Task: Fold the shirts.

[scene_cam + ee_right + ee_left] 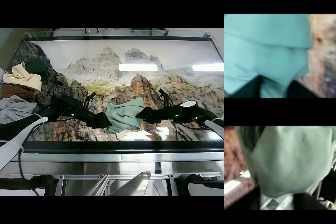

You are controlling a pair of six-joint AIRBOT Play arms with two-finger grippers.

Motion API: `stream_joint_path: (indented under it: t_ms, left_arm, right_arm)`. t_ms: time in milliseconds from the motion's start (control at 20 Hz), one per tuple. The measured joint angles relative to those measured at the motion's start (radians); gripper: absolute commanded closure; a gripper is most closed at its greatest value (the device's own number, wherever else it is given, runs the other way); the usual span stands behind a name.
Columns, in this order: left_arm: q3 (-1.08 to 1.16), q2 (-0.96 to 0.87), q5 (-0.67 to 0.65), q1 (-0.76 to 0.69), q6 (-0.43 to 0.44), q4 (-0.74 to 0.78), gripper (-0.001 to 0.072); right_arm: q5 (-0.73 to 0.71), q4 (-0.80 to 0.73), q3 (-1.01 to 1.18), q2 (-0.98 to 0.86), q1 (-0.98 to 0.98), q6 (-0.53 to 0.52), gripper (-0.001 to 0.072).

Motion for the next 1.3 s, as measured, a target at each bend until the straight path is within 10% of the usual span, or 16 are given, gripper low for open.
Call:
stream_joint_path:
  t_ms: [300,800,1300]
  left_arm:
    - [0.197,-0.035,0.053,-0.047,0.029,-0.026,0.0694]
    - [0.464,0.432,0.301,0.223,-0.082,0.054,0.0693]
    - [0.074,0.673,0.285,0.286,-0.103,0.135,0.0692]
  right_arm:
    - [0.158,0.145,0.035,0.084,-0.067,-0.146,0.0683]
    - [0.421,0.259,0.220,0.637,-0.497,-0.047,0.0683]
    - [0.352,0.101,0.116,0.775,-0.347,0.071,0.0682]
